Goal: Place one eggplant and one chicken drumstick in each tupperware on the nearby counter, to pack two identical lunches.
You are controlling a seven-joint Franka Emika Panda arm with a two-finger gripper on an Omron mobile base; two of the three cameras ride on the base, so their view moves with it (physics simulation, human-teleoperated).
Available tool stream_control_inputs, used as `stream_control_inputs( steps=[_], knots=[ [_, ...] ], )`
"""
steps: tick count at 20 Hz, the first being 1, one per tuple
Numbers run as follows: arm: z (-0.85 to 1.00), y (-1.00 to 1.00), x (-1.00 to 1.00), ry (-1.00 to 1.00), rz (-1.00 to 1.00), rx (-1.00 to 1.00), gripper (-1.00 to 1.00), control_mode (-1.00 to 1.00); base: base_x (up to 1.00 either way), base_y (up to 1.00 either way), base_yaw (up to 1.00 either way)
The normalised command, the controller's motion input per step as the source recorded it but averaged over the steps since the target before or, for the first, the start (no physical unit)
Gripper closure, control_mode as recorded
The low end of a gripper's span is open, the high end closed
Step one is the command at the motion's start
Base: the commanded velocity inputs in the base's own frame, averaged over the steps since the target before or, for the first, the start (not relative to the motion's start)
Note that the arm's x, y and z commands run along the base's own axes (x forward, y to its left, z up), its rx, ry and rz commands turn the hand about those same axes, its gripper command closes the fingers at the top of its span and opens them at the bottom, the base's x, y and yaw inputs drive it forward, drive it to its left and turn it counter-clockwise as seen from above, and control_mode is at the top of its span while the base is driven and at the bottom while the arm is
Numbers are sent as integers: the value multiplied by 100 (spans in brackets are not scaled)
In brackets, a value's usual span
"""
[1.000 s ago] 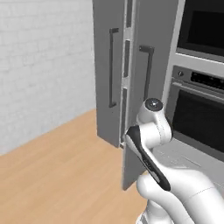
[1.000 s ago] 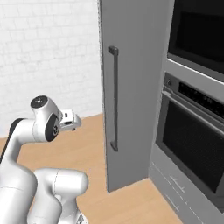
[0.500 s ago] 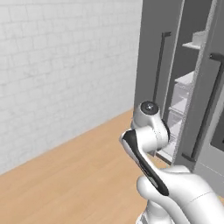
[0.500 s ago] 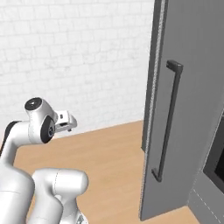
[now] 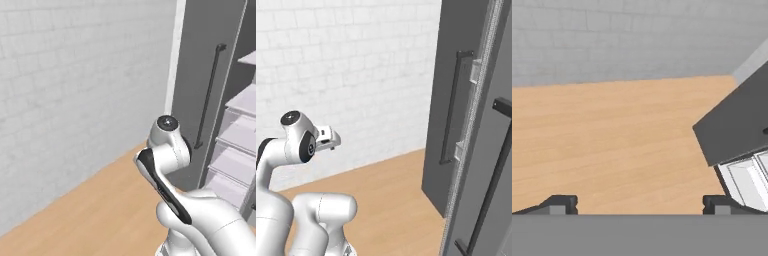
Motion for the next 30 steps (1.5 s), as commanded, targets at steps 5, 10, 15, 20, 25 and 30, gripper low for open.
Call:
stream_control_inputs(
  steps=[5, 10, 15, 20, 25, 30],
  knots=[
    [0, 0, 0, 0, 0, 0, -100, 100, 81, 0, -67],
    [0, 0, 0, 0, 0, 0, -100, 100, 59, 0, -78],
    [0, 0, 0, 0, 0, 0, -100, 100, 71, 24, -69],
    [0, 0, 0, 0, 0, 0, -100, 100, 64, 70, -55],
    [0, 0, 0, 0, 0, 0, -100, 100, 8, 3, -50],
    [0, 0, 0, 0, 0, 0, -100, 100, 0, -11, -32]
  ],
)
